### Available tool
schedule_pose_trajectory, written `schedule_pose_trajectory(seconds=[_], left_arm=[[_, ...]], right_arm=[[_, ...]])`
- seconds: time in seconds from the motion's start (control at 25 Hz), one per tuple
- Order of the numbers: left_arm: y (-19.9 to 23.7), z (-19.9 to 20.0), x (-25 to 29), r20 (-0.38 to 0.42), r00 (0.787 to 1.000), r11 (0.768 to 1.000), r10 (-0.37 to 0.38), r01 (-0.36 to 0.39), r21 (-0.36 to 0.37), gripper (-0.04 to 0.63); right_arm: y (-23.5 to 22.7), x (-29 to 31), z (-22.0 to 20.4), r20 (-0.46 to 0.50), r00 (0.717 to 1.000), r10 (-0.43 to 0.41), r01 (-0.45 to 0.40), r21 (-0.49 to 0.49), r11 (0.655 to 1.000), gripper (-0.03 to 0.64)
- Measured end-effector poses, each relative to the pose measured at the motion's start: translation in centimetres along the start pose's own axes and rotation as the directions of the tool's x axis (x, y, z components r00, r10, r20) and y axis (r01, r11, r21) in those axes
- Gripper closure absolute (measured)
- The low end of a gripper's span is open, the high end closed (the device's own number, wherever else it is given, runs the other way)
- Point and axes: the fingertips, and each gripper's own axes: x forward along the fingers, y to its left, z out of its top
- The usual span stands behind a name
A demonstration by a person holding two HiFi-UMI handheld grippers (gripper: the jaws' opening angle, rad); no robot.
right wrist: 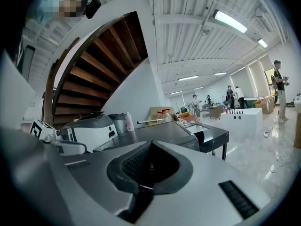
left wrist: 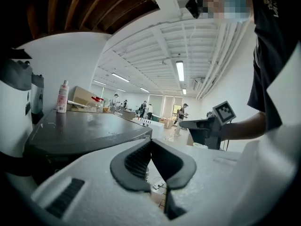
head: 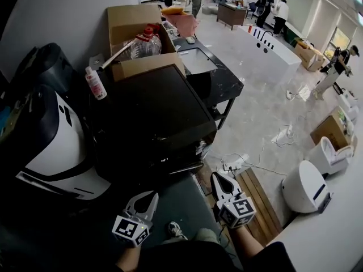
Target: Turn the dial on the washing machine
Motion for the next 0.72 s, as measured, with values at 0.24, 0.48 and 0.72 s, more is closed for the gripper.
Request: schedule_pose_trajectory(seconds=[0.24, 0.48, 0.72], left_arm=[[-1.7, 1.1, -0.4, 0.02, 0.999, 0.999, 0.05, -0.05, 0.001, 0.584], [-6.4, 1.2, -1.5, 0.024, 0.996, 0.996, 0.088, -0.088, 0.006, 0.584], [-11.1, 0.1, -3.1, 0.025, 0.989, 0.989, 0.146, -0.146, 0.006, 0.584]], right_arm=[[-0.2, -3.4, -0.3, -0.024, 0.999, 0.026, -0.026, 0.01, 1.0, 0.617], [-0.5, -8.3, 0.2, -0.046, 0.996, 0.077, -0.078, -0.027, 0.997, 0.617], [-0.8, -12.5, -0.2, -0.07, 0.987, 0.145, -0.15, -0.087, 0.985, 0.617]])
